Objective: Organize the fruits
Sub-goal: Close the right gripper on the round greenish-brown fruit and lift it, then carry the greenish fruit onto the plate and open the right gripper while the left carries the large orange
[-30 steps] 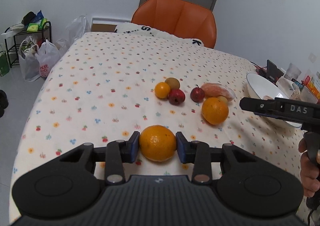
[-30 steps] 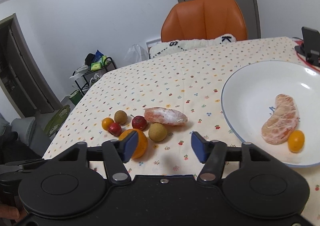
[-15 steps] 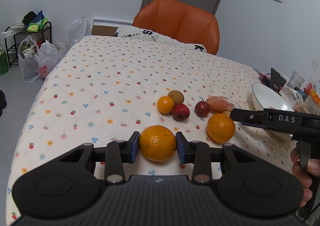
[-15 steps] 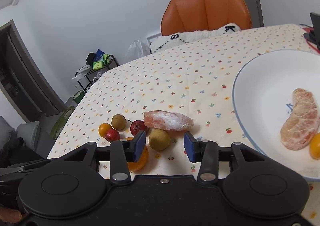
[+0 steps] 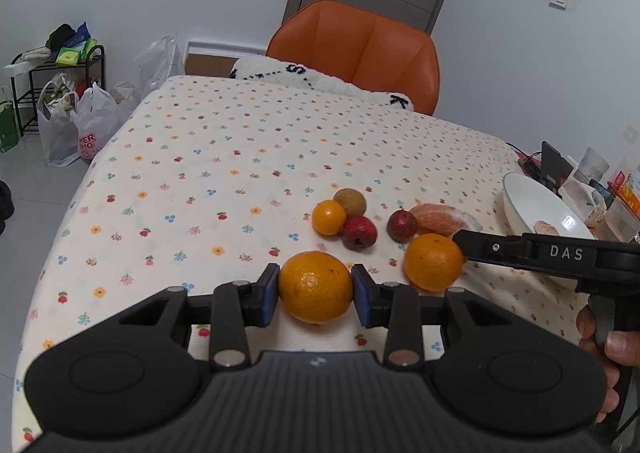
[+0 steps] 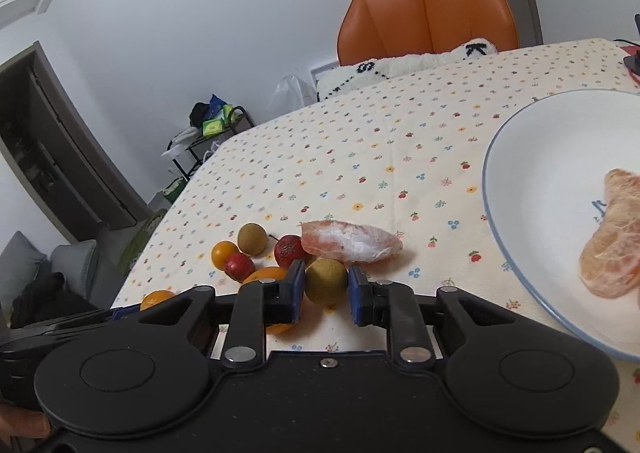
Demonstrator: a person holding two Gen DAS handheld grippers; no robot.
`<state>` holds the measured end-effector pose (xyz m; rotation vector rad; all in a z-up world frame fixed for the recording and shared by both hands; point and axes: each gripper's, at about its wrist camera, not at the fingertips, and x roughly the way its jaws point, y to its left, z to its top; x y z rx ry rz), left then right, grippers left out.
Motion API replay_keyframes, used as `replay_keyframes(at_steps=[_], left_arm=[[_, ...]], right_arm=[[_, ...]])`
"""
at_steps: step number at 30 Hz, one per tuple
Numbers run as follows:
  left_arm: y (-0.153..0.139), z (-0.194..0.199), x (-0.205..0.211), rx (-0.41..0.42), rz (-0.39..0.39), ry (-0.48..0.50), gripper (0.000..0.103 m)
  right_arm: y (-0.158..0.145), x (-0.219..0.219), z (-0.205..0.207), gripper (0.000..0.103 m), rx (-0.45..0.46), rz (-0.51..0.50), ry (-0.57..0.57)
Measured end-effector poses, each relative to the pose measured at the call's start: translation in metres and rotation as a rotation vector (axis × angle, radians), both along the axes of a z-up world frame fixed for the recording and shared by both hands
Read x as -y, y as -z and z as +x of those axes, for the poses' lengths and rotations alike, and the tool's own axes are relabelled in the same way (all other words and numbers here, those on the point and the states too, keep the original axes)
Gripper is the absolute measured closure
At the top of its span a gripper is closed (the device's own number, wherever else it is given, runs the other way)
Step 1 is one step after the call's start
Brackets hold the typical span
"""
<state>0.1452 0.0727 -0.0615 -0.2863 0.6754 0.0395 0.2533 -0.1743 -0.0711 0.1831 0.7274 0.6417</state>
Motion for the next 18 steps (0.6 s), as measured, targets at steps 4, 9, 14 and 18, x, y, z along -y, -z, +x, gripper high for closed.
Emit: replay_keyframes(at_steps=[4,9,14,18], left_arm=[[-0.006,-0.002,0.005,0.014,0.003,0.005,0.066],[-0.014,-0.005,0.014,0.036,0.011,0.017,0.066],[-0.019,-0.007,0.025,0.041,0.017,0.031,0.066],[-0.024,-0.005,0.037,0.049,0.025,0.051,0.066]], right_arm=[[-0.008,0.009,-0.006,0.082,0.018,0.005,0.008],[-0.017,0.019,-0.013,0.082,0.038,0.016,0.012],[-0.025,0.034,-0.020,0.082,0.062,0.020,0.034],[-0.031,0.049,-0.025,0.082,0.086,0.028,0.060]])
